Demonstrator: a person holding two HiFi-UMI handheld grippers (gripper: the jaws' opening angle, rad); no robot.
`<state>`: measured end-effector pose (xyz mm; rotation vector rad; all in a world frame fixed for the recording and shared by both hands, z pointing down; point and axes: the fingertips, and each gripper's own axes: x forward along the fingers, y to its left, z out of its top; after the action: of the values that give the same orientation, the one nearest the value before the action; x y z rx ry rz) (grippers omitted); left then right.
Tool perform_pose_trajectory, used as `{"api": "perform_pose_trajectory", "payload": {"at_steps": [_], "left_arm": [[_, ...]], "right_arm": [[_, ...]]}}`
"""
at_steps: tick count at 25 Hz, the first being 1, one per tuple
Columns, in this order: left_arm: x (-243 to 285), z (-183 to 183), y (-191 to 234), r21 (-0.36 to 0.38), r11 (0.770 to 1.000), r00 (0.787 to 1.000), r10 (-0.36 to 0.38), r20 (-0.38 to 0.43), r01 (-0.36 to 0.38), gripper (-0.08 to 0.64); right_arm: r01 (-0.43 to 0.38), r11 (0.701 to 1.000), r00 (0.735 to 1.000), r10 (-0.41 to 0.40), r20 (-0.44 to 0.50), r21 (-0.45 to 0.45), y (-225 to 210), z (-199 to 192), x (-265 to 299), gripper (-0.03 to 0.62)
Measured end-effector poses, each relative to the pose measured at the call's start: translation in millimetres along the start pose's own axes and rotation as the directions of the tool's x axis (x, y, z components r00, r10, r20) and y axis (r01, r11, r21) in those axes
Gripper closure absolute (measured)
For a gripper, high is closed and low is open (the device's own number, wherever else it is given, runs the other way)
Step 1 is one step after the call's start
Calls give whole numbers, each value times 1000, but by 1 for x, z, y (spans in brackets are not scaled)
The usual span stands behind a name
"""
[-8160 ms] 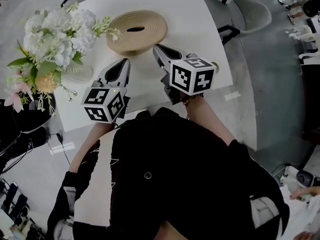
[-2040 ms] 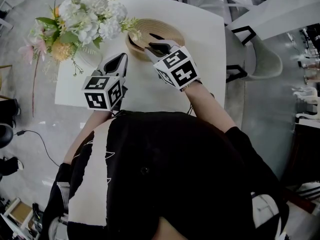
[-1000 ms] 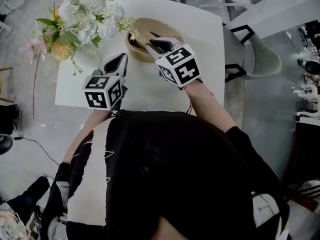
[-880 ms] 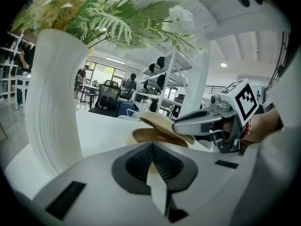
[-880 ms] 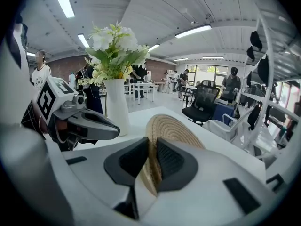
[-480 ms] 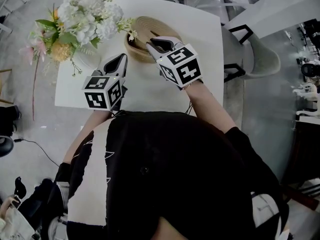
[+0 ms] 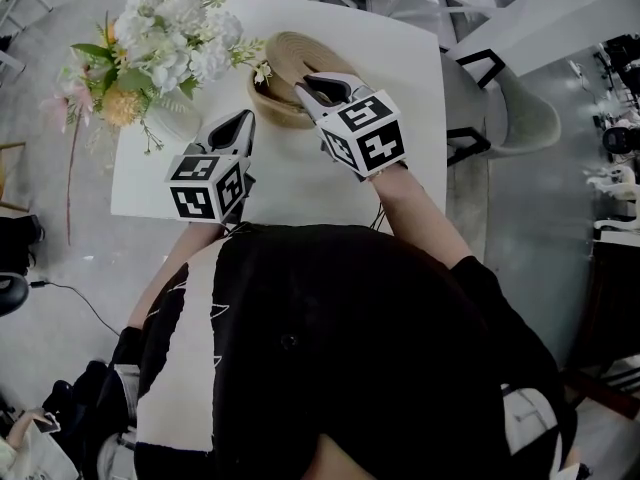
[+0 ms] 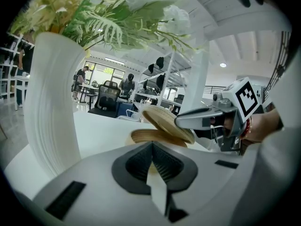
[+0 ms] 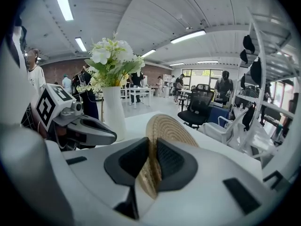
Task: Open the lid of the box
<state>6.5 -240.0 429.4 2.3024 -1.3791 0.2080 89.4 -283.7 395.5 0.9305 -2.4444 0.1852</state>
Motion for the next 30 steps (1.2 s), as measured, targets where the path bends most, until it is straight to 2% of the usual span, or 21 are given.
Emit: {"api": "perform_pose_trajectory", "payload": {"at_steps": [30], "left_arm": [[2,-3,-10,8,1000,1000,-11,-14,11,551]], "right_arm": [[42,996,996,-48,74,81,-17,10,-22,532]]}}
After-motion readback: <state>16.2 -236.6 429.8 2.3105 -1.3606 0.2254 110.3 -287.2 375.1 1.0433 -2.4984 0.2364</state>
